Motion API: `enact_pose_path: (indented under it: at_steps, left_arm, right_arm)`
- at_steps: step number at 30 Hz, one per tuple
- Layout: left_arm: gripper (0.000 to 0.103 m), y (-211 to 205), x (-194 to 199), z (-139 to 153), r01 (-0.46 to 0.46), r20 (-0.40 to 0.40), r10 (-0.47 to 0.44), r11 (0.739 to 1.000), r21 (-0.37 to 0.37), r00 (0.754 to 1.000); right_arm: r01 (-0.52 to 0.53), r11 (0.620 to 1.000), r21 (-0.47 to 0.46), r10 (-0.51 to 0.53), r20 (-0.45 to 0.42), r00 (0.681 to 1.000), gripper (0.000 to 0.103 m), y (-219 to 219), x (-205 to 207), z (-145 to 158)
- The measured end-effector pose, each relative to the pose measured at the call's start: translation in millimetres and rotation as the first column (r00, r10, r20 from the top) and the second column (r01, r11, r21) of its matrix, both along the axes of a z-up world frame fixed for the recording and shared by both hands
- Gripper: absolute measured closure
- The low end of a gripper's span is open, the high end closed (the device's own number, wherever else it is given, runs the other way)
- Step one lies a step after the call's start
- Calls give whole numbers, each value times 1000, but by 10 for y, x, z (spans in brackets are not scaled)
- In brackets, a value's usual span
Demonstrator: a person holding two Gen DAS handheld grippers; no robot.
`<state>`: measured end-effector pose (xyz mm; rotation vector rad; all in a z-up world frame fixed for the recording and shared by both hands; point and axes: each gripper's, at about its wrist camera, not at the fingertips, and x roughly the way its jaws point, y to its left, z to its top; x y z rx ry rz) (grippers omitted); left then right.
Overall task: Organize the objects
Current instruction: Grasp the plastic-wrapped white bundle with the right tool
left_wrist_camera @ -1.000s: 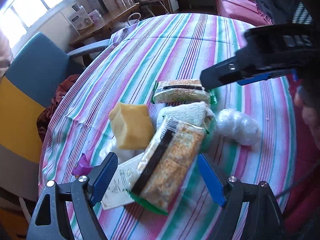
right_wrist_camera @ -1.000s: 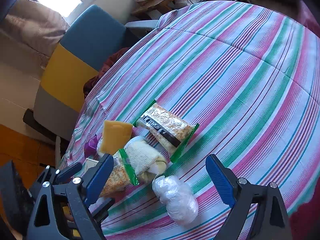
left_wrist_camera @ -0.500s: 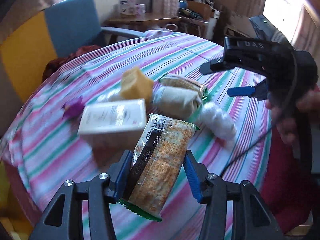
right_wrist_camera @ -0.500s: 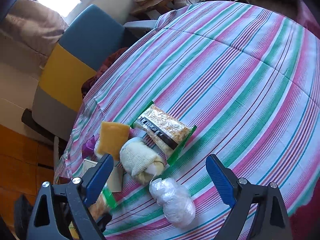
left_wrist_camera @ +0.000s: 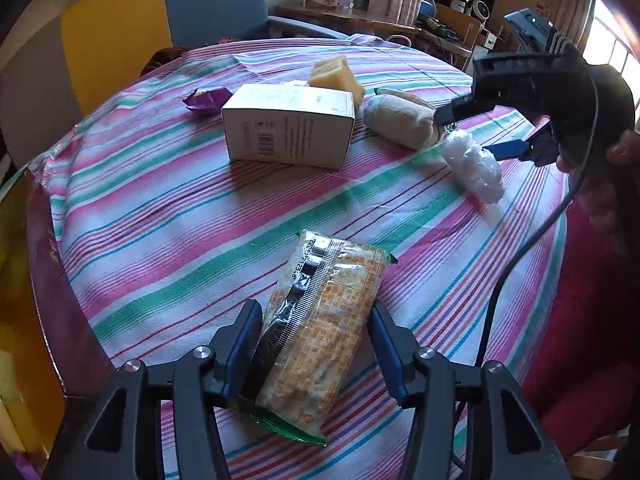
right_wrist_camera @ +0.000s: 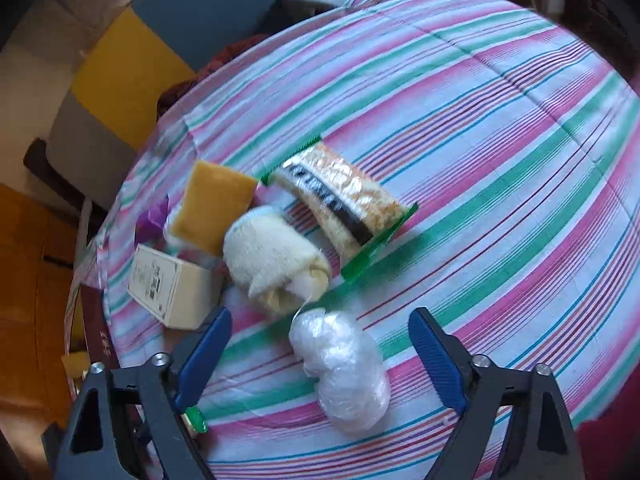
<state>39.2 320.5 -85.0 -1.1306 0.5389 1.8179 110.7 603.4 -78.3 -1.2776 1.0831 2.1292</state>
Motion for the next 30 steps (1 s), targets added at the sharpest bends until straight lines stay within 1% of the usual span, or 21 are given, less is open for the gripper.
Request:
enact_pose_path:
  at_steps: [1, 2, 3, 4, 5, 7, 8, 10, 13, 16, 18, 24, 25, 30]
  left_arm:
    - [45, -9, -21, -15, 1, 18, -1, 1000, -2, 1000]
    - [45, -23, -32, -13, -1, 25, 1, 1000, 5, 1000]
    - [45, -10, -35, -22, -2, 31, 1, 1000, 10, 1000]
    - [44, -17, -40, -26, 3, 36, -3, 1000, 9, 999]
    - [44, -22, -37, -30, 11, 31, -12, 1000, 8, 999]
    - [43, -42, -23, -40, 23, 21, -23, 1000, 9, 1000]
    - [43, -54, -14, -45, 27, 15, -27, 1000, 11, 1000]
    - [43, -62, 2, -54, 30, 3, -30, 999, 16, 1000]
    - [43, -19, 20, -60, 31, -11, -30, 999, 22, 999]
    - [44, 7, -13, -78, 23, -17, -23, 999, 32, 1000]
    - [44, 6, -6, -79, 18, -21, -17, 999, 36, 1000]
    - [45, 16, 4, -91, 13, -34, -11, 999, 40, 999]
    - [45, 17, 7, -91, 12, -36, -10, 999, 41, 999]
    - [45, 30, 3, -102, 3, -46, -1, 999, 43, 999]
  right_arm:
    - [-15, 1000, -4, 15, 16, 1000, 22, -20, -15, -27]
    - [-25, 1000, 3, 25, 41, 999, 30, -38, -33, -54]
    - [-32, 999, 12, 31, 62, 998, 34, -51, -43, -73]
    - [-39, 999, 15, 38, 73, 997, 41, -56, -56, -86]
    - [-51, 999, 18, 49, 84, 995, 51, -72, -71, -97]
    - [-96, 995, 41, 90, 122, 988, 61, -146, -129, -117]
    - [-130, 990, 57, 121, 139, 983, 63, -203, -171, -124]
    - [-203, 976, 82, 189, 152, 970, 65, -336, -259, -120]
    - [-322, 942, 96, 304, 164, 938, 66, -553, -401, -136]
    - [-398, 910, 116, 373, 190, 908, 66, -700, -482, -170]
    - [-412, 903, 119, 385, 199, 901, 65, -715, -483, -185]
    - [-415, 902, 120, 388, 195, 901, 63, -709, -468, -202]
    - [-414, 902, 119, 388, 193, 901, 61, -704, -463, -205]
    - [-421, 899, 118, 396, 190, 898, 58, -696, -458, -228]
